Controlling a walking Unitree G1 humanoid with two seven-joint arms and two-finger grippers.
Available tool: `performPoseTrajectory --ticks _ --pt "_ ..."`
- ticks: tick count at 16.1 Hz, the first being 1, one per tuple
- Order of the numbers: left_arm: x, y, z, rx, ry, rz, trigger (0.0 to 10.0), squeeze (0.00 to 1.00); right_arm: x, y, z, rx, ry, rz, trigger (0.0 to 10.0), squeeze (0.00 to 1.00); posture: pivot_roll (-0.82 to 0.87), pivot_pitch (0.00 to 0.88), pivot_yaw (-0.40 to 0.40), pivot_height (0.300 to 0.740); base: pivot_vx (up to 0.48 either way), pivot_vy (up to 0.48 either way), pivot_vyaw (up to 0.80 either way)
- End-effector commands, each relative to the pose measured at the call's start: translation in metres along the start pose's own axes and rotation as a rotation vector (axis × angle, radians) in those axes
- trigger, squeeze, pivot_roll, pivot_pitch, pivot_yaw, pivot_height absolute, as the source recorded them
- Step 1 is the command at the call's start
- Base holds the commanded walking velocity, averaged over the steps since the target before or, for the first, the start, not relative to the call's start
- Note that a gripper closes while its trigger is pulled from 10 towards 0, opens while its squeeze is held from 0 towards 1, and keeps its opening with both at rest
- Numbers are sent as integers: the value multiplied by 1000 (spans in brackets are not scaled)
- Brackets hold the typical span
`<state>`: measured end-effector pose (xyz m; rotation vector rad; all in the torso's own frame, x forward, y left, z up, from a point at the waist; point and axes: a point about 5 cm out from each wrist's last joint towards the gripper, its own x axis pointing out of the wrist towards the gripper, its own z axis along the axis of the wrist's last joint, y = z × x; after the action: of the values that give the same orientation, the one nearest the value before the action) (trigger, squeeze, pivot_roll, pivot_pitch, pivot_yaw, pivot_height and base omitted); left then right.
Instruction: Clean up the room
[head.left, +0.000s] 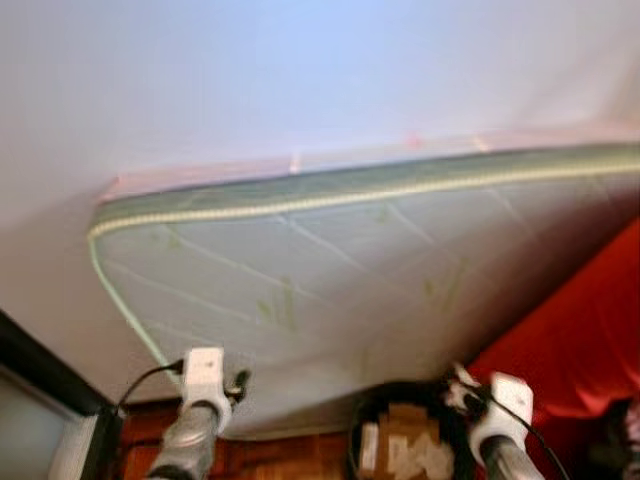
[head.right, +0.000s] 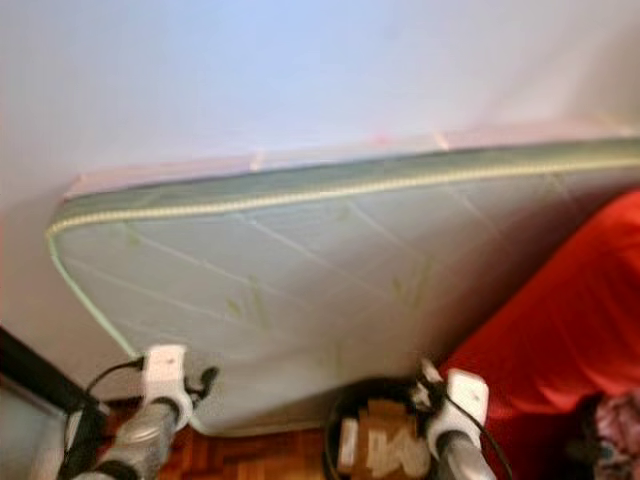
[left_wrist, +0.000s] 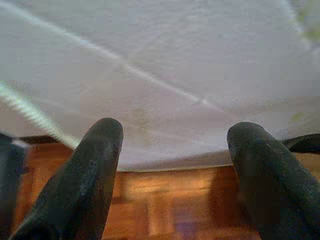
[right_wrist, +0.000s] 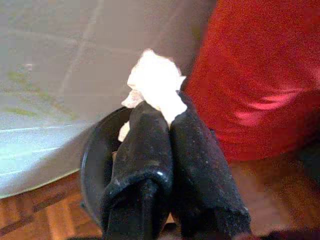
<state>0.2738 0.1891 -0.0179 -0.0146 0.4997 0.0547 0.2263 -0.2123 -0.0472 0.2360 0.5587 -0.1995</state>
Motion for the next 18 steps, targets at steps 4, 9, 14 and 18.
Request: performPoseTrajectory --ticks 4,9,14,18 --pt "-2 5 -4 0 5 13 10000 0 2 6 4 -8 -23 26 10000 0 -83 0 11 740 0 0 0" --pt "-2 2 -1 2 -13 9 10000 0 2 6 4 0 -18 39 10000 0 -94 0 11 740 164 0 -439" --pt "0 0 3 -11 -35 5 10000 0 1 7 2 3 -9 52 10000 0 -92 0 13 740 0 0 -711" --pt "-1 1 1 10 -29 3 10000 0 1 7 0 -2 -4 63 10000 0 -93 0 16 740 0 0 -712"
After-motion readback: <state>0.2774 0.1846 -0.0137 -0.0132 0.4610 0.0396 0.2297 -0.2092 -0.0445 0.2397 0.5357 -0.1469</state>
